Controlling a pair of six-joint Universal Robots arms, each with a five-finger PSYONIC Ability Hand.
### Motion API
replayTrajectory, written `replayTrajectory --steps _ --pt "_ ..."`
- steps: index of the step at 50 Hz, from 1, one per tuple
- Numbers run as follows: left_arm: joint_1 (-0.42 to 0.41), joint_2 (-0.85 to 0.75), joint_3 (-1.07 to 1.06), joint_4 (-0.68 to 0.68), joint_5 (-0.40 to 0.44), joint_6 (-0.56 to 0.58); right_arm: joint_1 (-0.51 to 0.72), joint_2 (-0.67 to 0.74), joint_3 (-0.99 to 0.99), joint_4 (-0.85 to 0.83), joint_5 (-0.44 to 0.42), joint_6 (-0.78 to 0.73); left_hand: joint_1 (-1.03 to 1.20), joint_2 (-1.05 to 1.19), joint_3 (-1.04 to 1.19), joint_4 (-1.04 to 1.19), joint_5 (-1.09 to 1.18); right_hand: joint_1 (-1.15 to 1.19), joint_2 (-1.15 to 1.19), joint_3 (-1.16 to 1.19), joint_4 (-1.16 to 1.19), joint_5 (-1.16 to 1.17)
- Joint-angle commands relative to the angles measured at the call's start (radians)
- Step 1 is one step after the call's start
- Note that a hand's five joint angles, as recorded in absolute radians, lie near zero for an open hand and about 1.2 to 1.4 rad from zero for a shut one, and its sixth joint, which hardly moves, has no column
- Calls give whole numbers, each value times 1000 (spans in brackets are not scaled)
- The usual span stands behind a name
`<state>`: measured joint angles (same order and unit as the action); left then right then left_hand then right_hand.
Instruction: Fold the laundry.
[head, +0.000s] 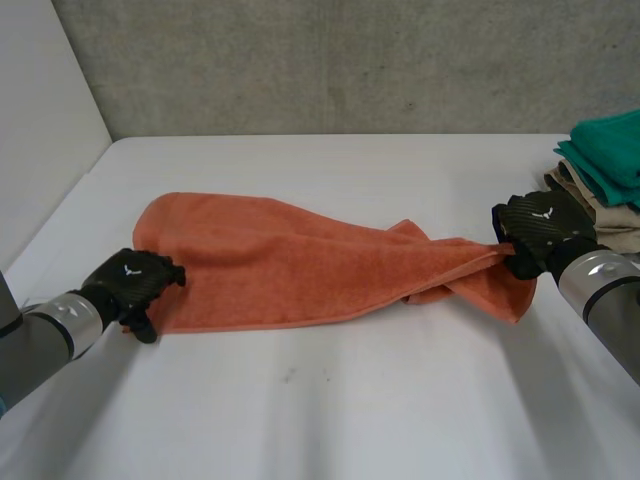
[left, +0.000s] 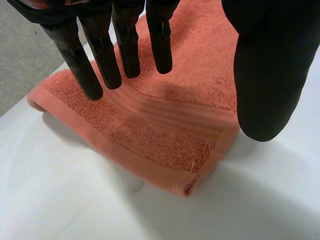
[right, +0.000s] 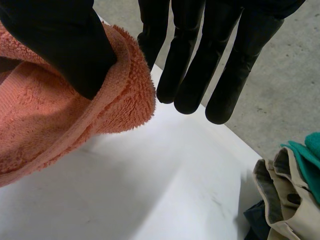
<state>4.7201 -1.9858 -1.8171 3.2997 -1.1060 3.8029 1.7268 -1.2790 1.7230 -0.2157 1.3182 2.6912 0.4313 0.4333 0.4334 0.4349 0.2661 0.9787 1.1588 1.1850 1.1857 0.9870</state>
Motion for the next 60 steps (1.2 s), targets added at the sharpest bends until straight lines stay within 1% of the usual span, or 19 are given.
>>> replayTrajectory --steps 1,12,23,40,46,50,53,54,55,58,60 --pt "-2 -22 13 9 -6 0 -1 12 -8 -7 -1 -1 82 80 80 78 72 418 237 211 211 235" --pt "9 -61 53 -2 -11 0 -9 18 -11 -8 1 -2 82 80 80 78 72 418 237 211 211 235" --pt "-3 -99 67 1 -14 1 -6 33 -6 -8 1 -2 85 83 83 81 75 418 237 211 211 235" --pt "-9 -160 182 5 -15 0 2 33 9 -8 6 -2 199 197 197 195 190 418 237 211 211 235" --pt "-18 -186 228 5 -43 0 2 35 15 -10 6 -2 246 244 244 242 237 418 237 211 211 235" --pt "-23 -215 266 3 -75 0 2 35 15 -10 7 -4 413 411 411 409 404 418 237 211 211 235" --pt "-37 -243 294 3 -84 0 2 35 15 -10 9 -2 583 581 581 580 574 418 237 211 211 235" --pt "-40 -251 300 3 -84 0 2 35 15 -8 9 -2 651 649 648 647 641 418 237 211 211 235" --pt "-48 -267 314 1 -86 1 2 33 15 -8 10 -2 776 774 774 773 767 418 237 211 211 235" --pt "-57 -291 337 -2 -87 1 0 33 15 -10 10 -2 964 962 962 961 955 418 237 211 211 235" --pt "-58 -294 343 -3 -87 0 -1 32 15 -8 10 -2 965 963 963 961 956 418 237 211 211 235"
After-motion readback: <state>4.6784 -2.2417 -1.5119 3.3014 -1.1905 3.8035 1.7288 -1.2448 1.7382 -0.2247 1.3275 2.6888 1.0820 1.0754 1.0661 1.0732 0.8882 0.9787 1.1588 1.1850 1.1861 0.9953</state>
